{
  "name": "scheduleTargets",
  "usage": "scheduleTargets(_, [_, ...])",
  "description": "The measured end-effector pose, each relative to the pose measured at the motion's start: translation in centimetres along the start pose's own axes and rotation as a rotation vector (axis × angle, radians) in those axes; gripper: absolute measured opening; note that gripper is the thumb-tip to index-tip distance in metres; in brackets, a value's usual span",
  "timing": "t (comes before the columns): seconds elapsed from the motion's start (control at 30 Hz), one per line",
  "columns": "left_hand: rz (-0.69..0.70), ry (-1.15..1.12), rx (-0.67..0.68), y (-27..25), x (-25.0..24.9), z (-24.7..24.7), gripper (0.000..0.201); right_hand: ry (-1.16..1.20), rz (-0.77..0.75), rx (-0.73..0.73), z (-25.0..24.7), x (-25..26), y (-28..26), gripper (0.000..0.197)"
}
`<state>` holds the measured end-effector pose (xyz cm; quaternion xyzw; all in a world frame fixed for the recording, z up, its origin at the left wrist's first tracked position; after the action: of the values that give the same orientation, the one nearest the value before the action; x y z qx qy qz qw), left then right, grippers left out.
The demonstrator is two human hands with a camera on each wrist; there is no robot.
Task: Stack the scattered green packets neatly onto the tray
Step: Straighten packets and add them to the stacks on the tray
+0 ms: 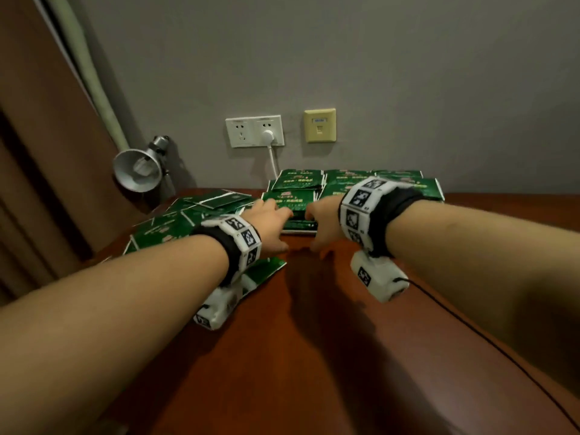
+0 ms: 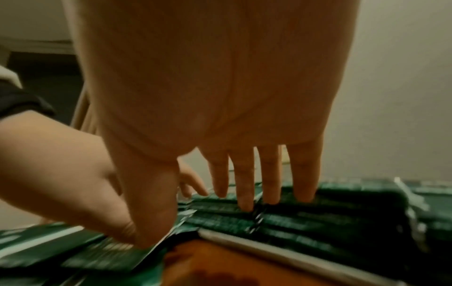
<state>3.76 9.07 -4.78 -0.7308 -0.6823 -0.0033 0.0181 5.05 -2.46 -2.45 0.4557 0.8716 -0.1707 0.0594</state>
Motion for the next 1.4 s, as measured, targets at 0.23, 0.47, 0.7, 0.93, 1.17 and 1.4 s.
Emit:
scheduleTargets(0.23, [-0.319,-0.136,0.095,-7.5,2.7,6.0,0.051,0.003,-0.132,0.040,4.2,10.5,-2.1,0.038])
scheduleTargets(0.47, [-0.348,-0.231,0.152,-8.1,2.8,6.4,0.054,-0.060,-0.092,0.004,4.9,13.4,-1.1,0.060])
scheduleTargets(0.7, [-0.342,-0.248,0.105,-8.1,3.1,5.9,0.047,-0.019,-0.095,-0.056,4.3,12.9,-1.3,0.054])
scheduleTargets(0.93, [-0.395,-0.234,0.130,-8.3,3.0,5.6,0.034,0.072,-0.040,-0.078,4.1,12.4,-2.0,0.052])
scheduleTargets(1.17, [-0.406,-0.284,0.032,-8.1,3.4,5.7,0.039,0.147,0.128,-0.076,5.5,11.3,-0.5,0.060])
scheduleTargets(1.4, [-0.386,-0.303,-0.011,-7.8,3.9,6.2,0.073,0.182,0.199,-0.077,5.5,10.3,0.3,0.069])
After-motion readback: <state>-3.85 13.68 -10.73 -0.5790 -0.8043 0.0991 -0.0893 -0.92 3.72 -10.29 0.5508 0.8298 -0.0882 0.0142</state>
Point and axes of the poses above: each hand's wrist, its own y-axis towards the middle knuckle, its own z-axis out of the palm, x = y × z, the point moved 5 cm from there along y, towards the middle knuckle, and after that the axes turned 7 degrees about -y, right-handed, at the moved point
